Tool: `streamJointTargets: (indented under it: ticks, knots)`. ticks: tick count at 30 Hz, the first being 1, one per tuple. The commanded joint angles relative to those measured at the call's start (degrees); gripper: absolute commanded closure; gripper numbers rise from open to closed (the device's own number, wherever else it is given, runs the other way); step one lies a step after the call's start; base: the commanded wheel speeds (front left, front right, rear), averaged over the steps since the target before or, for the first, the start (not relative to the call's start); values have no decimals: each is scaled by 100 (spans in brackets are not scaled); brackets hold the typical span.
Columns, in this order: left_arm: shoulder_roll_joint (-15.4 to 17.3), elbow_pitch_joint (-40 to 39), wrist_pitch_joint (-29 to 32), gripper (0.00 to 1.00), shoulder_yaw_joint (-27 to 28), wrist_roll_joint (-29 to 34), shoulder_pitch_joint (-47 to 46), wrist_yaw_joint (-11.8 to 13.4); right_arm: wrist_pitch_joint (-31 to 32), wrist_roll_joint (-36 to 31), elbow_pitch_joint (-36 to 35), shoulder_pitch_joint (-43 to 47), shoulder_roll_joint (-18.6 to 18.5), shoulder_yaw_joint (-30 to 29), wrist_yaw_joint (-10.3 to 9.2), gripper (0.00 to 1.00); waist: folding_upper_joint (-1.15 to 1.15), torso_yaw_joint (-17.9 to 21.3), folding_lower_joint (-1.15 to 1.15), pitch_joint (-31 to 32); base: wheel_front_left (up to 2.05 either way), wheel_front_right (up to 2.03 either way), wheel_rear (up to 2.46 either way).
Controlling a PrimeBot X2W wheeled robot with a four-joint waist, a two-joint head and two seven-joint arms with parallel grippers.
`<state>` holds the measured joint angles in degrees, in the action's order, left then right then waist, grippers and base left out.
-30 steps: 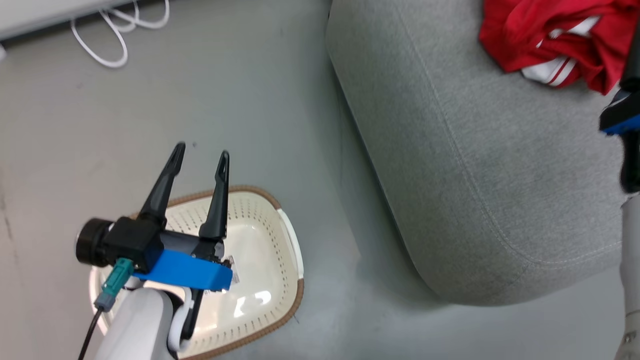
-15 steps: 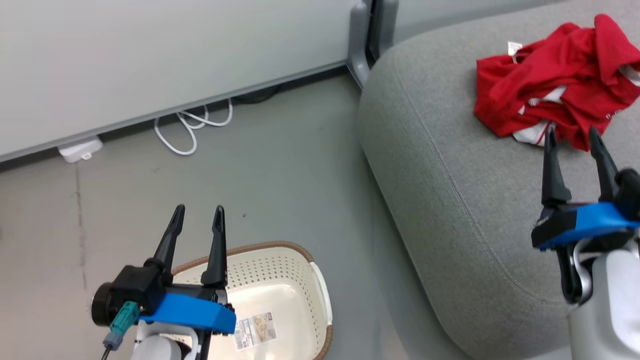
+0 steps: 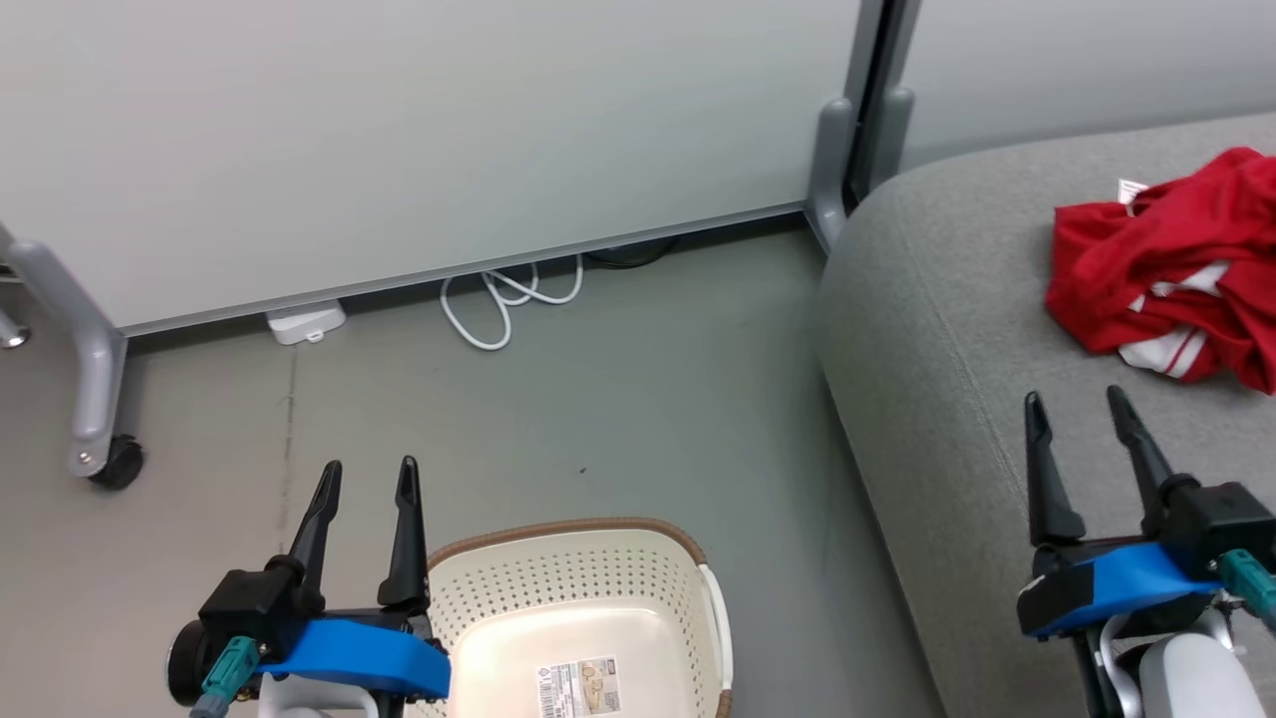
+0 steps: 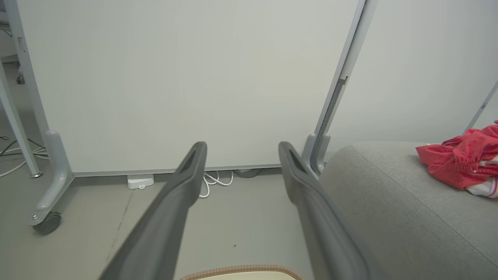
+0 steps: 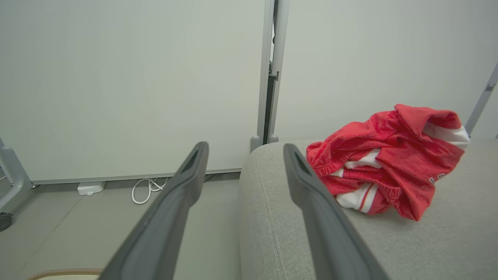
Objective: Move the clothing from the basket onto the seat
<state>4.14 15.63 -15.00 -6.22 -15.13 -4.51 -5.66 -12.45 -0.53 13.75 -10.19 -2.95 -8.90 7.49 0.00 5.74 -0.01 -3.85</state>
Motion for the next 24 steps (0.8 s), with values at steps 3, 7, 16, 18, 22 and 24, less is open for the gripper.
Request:
streamJointTargets:
  ticks: [3, 7, 16, 18, 22, 24]
  knots:
    - [0, 76, -25, 0, 122, 42, 59, -17, -63, 90, -76, 196, 6, 201, 1, 0, 0, -221, 1, 94, 0, 0, 0]
    - [-5, 176, -25, 0, 260, 63, 112, -29, -77, 126, -100, 318, 5, 383, 1, 0, 0, -369, 1, 148, 0, 0, 0]
    - [-17, 289, -22, 0, 447, 142, 226, -83, -1, 207, -145, 481, 6, 620, 1, 0, 0, -603, 1, 235, 0, 0, 0]
    - [-23, 296, -22, 0, 472, 156, 259, -90, 17, 212, -150, 499, 6, 630, 2, 0, 0, -629, 1, 245, 0, 0, 0]
    - [-29, 313, -22, 0, 499, 180, 299, -115, 28, 241, -142, 516, 6, 639, 2, 0, 0, -660, 1, 273, 0, 0, 0]
    - [-36, 321, -22, 0, 507, 192, 308, -129, 37, 259, -123, 507, 6, 644, 1, 0, 0, -662, 1, 278, 0, 0, 0]
